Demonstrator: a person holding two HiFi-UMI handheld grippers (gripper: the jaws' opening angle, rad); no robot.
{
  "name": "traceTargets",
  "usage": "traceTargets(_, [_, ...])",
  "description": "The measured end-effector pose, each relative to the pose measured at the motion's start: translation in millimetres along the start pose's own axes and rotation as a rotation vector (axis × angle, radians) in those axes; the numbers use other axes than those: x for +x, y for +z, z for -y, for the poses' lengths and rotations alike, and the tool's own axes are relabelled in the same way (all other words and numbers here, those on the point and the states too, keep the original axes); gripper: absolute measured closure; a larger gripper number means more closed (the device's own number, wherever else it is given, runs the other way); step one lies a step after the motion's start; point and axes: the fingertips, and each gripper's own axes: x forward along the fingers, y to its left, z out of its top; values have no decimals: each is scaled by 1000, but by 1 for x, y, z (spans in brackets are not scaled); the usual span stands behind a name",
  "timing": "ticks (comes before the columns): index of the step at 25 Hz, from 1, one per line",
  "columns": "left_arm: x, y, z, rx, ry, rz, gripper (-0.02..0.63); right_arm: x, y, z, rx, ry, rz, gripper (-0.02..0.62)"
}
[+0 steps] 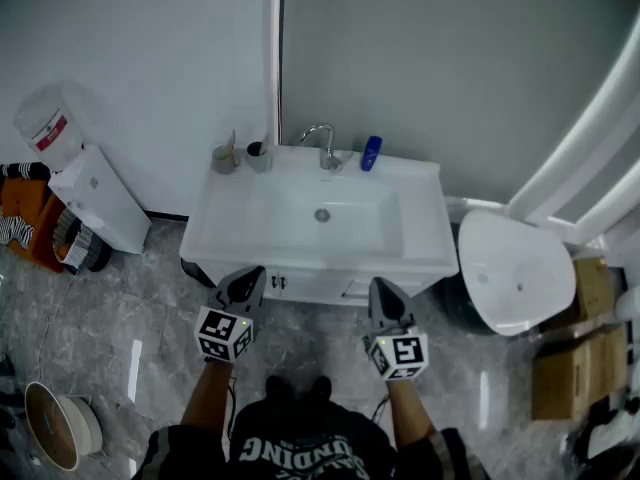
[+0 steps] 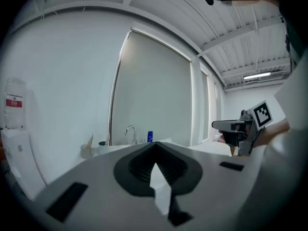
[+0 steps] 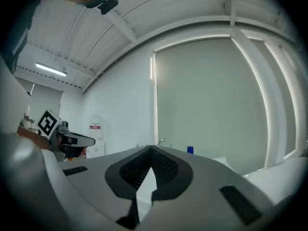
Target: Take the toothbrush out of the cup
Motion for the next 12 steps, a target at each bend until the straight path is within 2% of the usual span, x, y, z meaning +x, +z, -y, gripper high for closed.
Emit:
traceTargets(5, [7,-3,4,22,-4,-12,607,2,2,5,55,11,22,600])
traceTargets(12, [12,-4,11,15,-6,-20,607,3,-5,10,37,8,-1,600])
